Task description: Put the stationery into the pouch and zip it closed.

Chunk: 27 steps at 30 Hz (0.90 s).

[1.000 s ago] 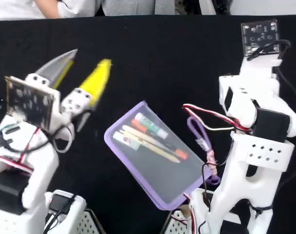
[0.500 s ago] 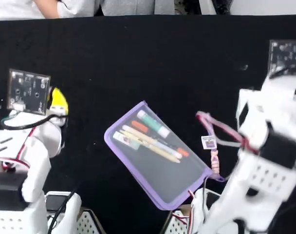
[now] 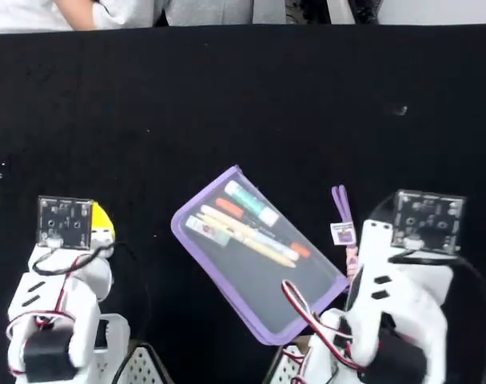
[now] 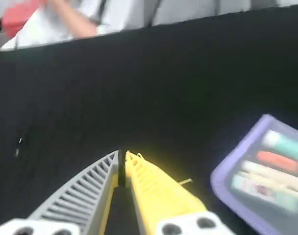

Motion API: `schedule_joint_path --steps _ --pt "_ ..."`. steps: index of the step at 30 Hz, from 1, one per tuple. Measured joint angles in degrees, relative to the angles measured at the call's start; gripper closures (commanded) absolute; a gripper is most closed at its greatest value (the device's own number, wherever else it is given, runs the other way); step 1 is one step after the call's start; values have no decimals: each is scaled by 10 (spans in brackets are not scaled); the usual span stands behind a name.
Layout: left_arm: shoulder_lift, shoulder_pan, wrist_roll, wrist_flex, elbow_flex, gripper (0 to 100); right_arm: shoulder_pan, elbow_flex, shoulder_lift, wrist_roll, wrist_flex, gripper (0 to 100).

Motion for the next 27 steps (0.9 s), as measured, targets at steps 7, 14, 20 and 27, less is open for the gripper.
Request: schedule_joint_path --steps 7,14,20,27 --pt "-27 -34 0 -14 134 970 2 191 -114 11 -34 956" --pt "-25 -40 0 -14 239 970 2 326 -121 11 -49 957" --pt "-26 -40 1 -14 309 970 2 429 -121 13 -87 958" --pt "-22 -40 1 -14 325 970 2 454 -121 14 -83 956"
